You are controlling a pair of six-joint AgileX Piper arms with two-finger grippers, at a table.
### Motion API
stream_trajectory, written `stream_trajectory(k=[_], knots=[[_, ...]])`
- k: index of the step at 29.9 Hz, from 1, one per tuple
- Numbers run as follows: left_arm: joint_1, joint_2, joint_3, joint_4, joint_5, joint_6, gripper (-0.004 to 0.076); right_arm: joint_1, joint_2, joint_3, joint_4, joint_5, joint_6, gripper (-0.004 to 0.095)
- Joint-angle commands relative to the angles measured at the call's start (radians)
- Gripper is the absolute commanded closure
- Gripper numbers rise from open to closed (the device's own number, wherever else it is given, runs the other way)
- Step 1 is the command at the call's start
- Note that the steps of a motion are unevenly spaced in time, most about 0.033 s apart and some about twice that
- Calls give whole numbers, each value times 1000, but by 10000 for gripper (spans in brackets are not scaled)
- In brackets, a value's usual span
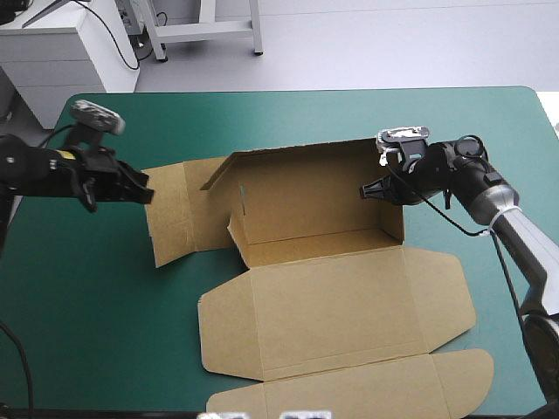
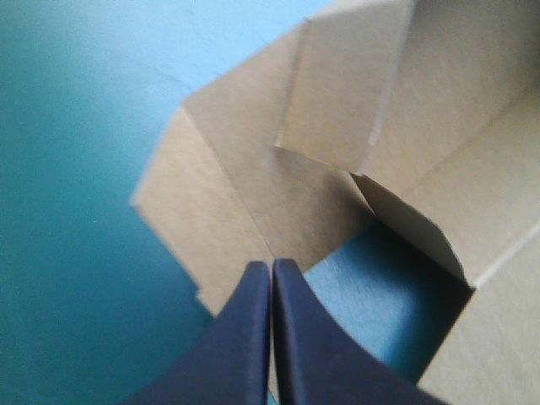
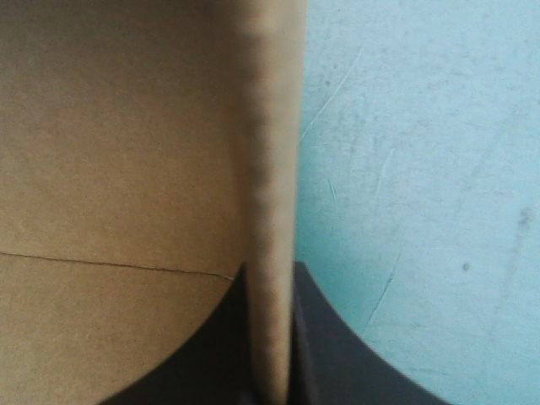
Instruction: Fold the box
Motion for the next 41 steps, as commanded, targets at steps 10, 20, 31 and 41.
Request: stream_trajectory(k=[10,20,31,41], knots=[[495,-31,93,-407,-92,-8,732,-17,-41,-36,-11,47,32,922],[495,-31,305,-429,-217,4,732,-17,32,-346,-55,396,109,922],[493,-31,312,-428,-217,4,732,-23,174,-490,15,423,142,922],[486,-31,312,-517,-216,0,732,-84,272,-507,-7,421,141,922]])
